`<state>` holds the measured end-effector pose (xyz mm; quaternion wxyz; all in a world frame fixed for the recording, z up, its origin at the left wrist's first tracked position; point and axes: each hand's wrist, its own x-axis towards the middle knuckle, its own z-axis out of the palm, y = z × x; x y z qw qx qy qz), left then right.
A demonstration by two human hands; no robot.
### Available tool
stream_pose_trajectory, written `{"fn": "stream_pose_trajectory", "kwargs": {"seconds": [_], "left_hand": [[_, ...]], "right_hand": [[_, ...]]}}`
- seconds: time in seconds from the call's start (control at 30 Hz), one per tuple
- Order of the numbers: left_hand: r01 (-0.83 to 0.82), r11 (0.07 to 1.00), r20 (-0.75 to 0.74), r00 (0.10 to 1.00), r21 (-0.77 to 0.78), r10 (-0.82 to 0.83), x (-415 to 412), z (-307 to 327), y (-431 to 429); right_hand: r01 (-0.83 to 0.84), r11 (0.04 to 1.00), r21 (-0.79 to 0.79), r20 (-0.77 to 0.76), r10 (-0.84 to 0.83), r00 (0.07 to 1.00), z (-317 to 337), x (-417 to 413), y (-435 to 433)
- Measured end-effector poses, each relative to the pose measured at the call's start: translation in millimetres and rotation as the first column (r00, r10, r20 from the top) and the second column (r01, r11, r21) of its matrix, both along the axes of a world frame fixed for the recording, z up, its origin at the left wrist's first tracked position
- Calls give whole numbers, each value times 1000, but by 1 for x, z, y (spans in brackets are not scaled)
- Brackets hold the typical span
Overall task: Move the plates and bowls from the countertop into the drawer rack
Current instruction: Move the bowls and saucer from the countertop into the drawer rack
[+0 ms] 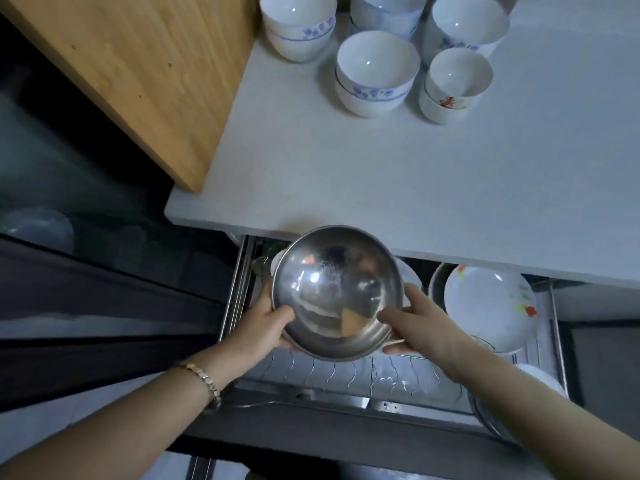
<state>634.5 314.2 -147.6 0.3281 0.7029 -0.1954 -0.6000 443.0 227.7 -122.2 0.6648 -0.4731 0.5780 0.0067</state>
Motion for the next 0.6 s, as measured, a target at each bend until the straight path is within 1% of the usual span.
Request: {"fn": "stream_pose_trajectory", "kwargs": {"seconds": [0.07, 0.17, 0.2, 0.3, 0.37, 0.43, 0.53, 0.6], "left_hand": [[30, 997, -14, 999, 78, -29, -7, -19, 22], [37, 977, -8, 999, 208, -36, -13, -50, 44], [50, 967, 10, 998, 249, -54, -13, -63, 49], [78, 924, 117, 985, 374, -130, -9, -105, 63], [67, 912, 199, 967, 405, -160, -5, -130, 68], [61, 906, 238, 955, 420, -175, 2, -153, 71], [83, 896, 257, 943, 437, -213, 13, -183, 72], [114, 889, 293, 919, 443, -264, 18, -190, 67]], "right_hand": [[-37, 999, 17, -20, 38, 999, -24, -12, 23], [-107, 994, 25, -98, 109, 989, -78, -12, 56], [-109, 993, 34, -124, 112, 986, -98, -9, 67], [-23, 995, 95, -185, 40, 982, -155, 5, 92], [60, 990, 126, -213, -32, 977, -186, 15, 101], [120, 975, 186, -234, -75, 969, -211, 26, 103], [136, 958, 252, -254, -69, 965, -239, 39, 104], [118, 964, 237, -286, -47, 957, -253, 43, 103]]}}
